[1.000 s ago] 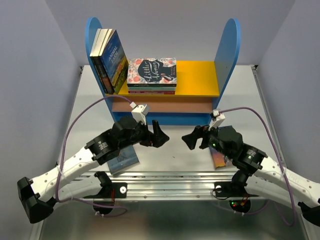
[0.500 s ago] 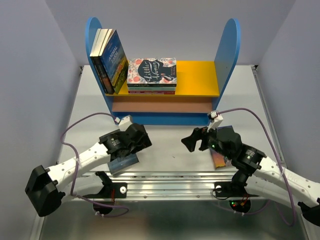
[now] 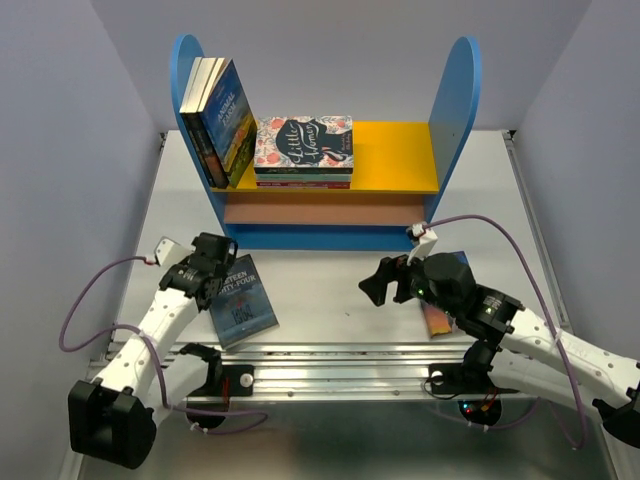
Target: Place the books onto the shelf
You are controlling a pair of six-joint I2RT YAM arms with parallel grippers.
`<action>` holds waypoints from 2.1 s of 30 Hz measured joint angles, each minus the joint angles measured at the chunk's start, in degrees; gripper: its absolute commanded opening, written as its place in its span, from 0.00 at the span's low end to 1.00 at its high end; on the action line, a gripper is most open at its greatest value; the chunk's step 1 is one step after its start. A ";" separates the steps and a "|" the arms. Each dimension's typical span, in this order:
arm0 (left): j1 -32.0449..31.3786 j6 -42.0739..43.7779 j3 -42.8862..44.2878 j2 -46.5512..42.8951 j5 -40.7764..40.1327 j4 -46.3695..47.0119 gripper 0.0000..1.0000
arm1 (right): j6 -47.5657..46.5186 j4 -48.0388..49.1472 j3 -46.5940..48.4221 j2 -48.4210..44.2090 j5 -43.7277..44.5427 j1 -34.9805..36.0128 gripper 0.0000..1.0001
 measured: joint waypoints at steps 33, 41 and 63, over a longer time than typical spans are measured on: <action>14.75 -3.10 -2.58 20.76 3.87 15.30 0.84 | 0.00 -0.02 -0.02 -0.59 0.55 0.00 1.00; 8.63 -8.22 -5.95 14.80 7.63 14.88 0.84 | -0.04 0.33 -0.02 1.18 0.50 0.00 1.00; -17.14 -26.82 -6.99 12.74 10.95 12.87 0.87 | 0.90 6.67 -3.82 8.33 -4.22 0.00 1.00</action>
